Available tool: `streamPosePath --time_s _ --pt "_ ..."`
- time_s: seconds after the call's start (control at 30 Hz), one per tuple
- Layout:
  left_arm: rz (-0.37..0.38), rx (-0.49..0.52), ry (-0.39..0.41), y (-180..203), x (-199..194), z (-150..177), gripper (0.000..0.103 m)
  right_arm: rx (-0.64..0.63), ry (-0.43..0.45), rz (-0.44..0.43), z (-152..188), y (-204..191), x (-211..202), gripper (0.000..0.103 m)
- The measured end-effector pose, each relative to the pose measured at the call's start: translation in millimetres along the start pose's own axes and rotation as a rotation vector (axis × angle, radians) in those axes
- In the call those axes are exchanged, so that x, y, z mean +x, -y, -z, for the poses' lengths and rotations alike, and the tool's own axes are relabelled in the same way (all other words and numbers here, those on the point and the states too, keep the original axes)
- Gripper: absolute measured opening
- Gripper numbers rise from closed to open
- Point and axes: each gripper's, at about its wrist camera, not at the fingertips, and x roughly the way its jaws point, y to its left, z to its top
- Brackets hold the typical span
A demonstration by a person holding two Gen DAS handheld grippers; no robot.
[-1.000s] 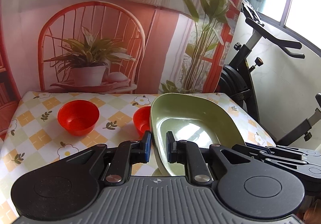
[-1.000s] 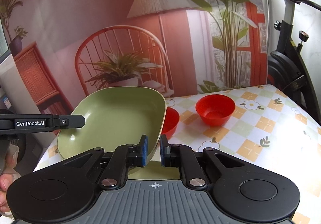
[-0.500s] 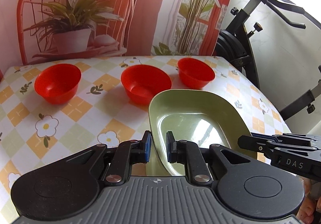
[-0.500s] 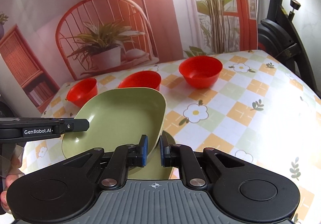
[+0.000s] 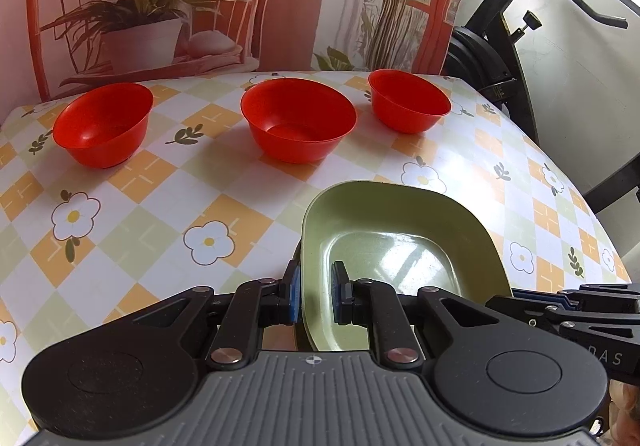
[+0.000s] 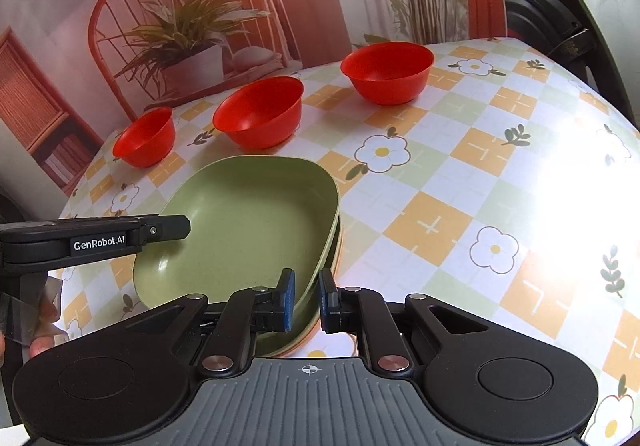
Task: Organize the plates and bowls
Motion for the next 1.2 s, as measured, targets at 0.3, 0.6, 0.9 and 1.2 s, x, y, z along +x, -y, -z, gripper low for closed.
streamPosePath --time_s 0.3,0.6,0.9,1.2 --pt "-0.025 -0.016 -0.002 0 2 4 0.016 -0.022 -0.005 0.021 3 -3 4 0.010" --pt "-0.030 -0.014 -0.001 1 -2 8 0.016 -0.021 -0.007 0.022 4 -3 4 0.010" --pt "-0.035 -0.031 0.007 -2 -3 8 0.016 -0.016 -0.013 0.022 5 -2 5 0.011" --pt "-0.040 -0.039 0.040 -3 -12 9 0.017 -0.005 -0.038 0.021 8 -2 8 0.011"
